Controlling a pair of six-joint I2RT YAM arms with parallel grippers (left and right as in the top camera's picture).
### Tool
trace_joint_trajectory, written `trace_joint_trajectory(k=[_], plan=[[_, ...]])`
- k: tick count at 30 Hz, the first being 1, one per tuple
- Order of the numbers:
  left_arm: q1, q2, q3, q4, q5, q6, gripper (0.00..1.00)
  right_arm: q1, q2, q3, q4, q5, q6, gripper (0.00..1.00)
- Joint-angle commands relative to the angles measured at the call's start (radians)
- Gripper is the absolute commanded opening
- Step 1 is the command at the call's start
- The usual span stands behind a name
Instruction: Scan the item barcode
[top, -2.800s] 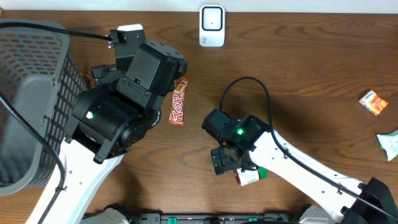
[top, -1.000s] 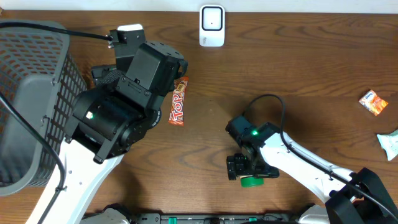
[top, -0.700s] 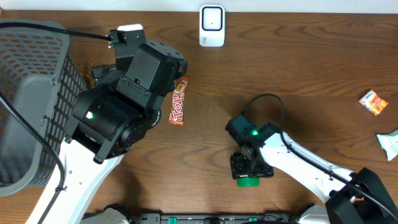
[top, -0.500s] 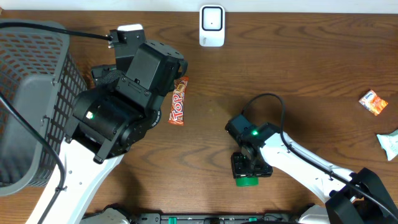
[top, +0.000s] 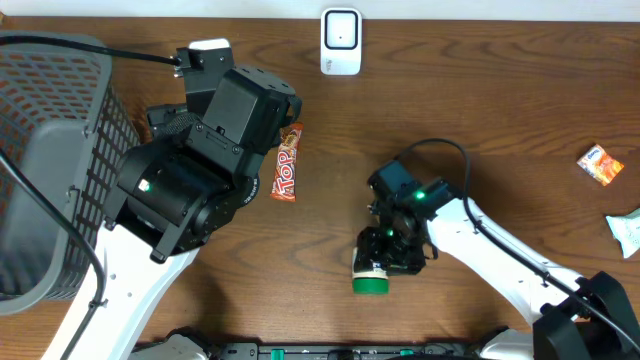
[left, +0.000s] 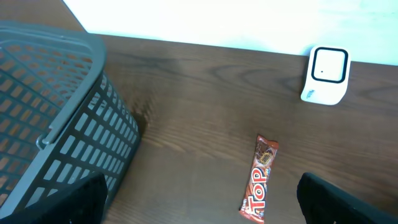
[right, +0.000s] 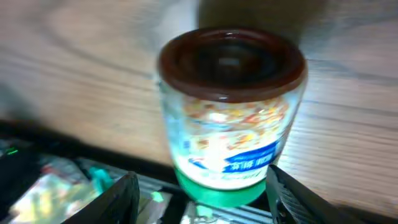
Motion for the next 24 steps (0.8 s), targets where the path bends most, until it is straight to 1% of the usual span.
trace_joint_trajectory(k=[1, 4, 6, 7, 9, 12, 16, 22, 24], plan=[[0.003, -0.001, 0.008, -0.001, -0.015, 0.006, 0.98, -0.021, -0.004, 0.017, -0.003, -0.051, -0.024, 0.64], [0.003, -0.001, 0.008, -0.001, -0.015, 0.005, 0.98, -0.021, -0.003, 0.017, 0.017, 0.059, -0.056, 0.83], [0.003, -0.001, 0.008, -0.001, -0.015, 0.005, 0.98, -0.012, -0.003, 0.017, 0.044, 0.172, -0.083, 0.99], [0.003, -0.001, 0.008, -0.001, -0.015, 0.005, 0.98, -0.011, -0.003, 0.017, 0.045, 0.206, -0.074, 0.99], [0.003, -0.001, 0.008, -0.001, -0.015, 0.006, 0.98, -0.012, -0.001, 0.016, 0.027, 0.25, -0.009, 0.99], [0.003, -0.001, 0.008, -0.001, -0.015, 0.005, 0.98, -0.011, 0.016, 0.005, 0.014, 0.252, 0.059, 0.99], [0.003, -0.001, 0.008, -0.001, -0.015, 0.006, 0.98, 0.0, 0.049, -0.025, 0.028, 0.236, 0.079, 0.99], [0.003, -0.001, 0.008, -0.001, -0.015, 0.005, 0.98, 0.047, 0.105, -0.032, 0.084, 0.207, 0.099, 0.91], [0.003, -0.001, 0.008, -0.001, -0.015, 0.005, 0.98, 0.057, 0.122, -0.032, 0.1, 0.207, 0.101, 0.85]])
